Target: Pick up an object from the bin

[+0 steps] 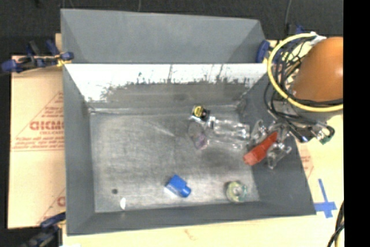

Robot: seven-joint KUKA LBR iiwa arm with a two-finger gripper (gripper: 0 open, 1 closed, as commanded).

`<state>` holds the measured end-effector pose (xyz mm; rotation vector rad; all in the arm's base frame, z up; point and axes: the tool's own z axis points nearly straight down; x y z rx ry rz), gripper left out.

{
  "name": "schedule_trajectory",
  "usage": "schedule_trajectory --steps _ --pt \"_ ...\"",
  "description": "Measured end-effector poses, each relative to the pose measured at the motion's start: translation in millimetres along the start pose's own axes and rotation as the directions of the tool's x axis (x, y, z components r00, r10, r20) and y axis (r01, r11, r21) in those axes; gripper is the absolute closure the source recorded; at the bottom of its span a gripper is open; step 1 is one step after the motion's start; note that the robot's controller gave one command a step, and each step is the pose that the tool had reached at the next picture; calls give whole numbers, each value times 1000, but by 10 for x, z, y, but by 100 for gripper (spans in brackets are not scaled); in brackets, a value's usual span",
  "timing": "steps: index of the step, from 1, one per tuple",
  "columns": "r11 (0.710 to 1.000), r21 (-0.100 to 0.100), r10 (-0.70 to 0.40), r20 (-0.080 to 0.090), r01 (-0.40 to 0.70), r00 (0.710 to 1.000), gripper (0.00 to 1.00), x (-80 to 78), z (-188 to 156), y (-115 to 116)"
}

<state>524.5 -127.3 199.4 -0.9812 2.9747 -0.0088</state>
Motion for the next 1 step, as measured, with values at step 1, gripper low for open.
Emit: schedule_trajectory --steps 1 --pt "943 -1 -333 1 333 943 100 -219 -1274 -67"
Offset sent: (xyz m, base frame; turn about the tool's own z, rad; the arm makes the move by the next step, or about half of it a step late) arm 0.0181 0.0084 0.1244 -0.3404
